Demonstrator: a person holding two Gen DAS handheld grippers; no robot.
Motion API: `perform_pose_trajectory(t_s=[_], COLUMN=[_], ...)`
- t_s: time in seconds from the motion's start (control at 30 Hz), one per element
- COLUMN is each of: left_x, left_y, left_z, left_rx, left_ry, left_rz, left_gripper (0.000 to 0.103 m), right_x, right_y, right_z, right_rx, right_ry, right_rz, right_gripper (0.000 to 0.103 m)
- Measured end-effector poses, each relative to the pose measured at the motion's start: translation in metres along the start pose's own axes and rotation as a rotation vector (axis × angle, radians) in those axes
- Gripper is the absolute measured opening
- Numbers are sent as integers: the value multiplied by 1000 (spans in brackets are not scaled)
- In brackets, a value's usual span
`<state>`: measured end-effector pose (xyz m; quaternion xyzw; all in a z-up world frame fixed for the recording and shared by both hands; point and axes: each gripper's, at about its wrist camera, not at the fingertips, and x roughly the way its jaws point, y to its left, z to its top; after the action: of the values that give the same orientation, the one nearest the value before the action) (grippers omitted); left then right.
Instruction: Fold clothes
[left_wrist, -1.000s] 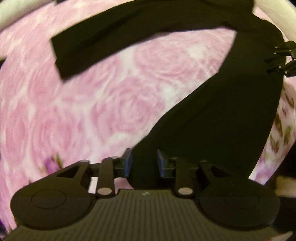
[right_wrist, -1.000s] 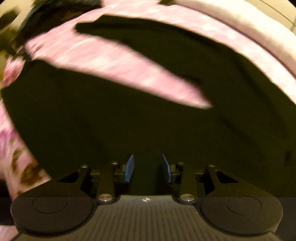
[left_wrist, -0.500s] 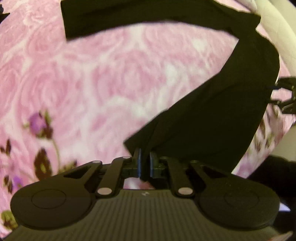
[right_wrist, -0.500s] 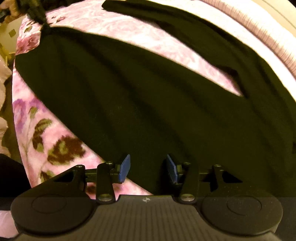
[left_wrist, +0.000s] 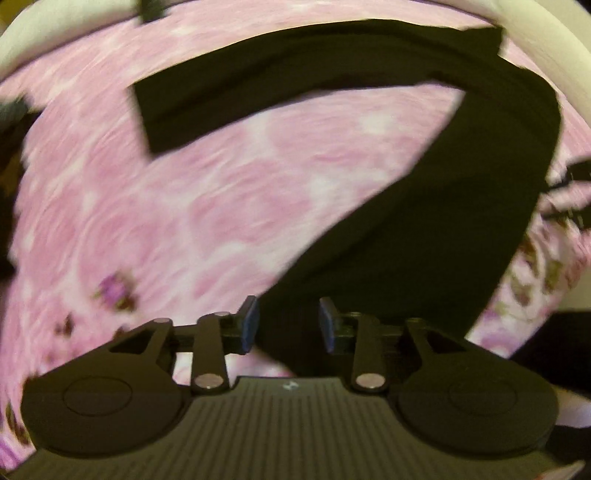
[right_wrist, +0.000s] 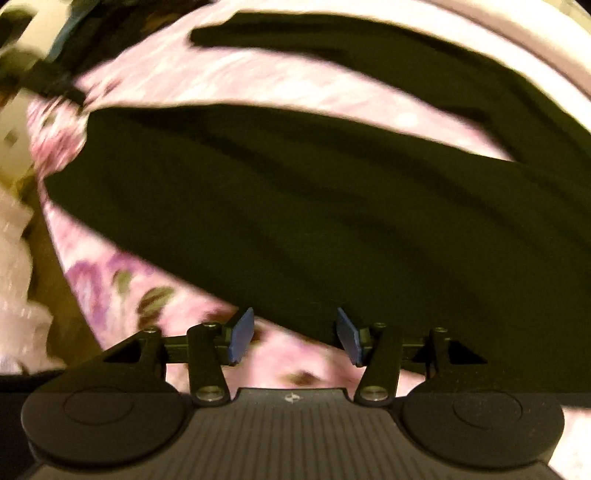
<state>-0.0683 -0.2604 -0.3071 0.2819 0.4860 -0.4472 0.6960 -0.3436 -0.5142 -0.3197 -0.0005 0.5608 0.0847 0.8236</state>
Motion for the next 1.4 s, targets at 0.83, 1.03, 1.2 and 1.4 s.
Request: perform_pose_trajectory(t_s=[0.83, 1.03, 1.2, 1.4], left_x=[199, 210, 228, 235], left_y=[-559, -576, -580, -578], left_z=[333, 371, 374, 370], left_rx=[685, 618, 602, 576], left_ry=[-150, -153, -104, -86], left_rz=[-247, -275, -285, -282], left_gripper=[75, 77, 78, 79], right_x=[-76, -75, -94, -124], right_y=[-589, -604, -595, -596], right_z=[-115, -140, -188, -158], right_rx=[291, 320, 345, 416], right_ry=[-115, -39, 4, -227], right_rz=[64, 275, 292, 203], right_gripper=[54, 4, 2, 31])
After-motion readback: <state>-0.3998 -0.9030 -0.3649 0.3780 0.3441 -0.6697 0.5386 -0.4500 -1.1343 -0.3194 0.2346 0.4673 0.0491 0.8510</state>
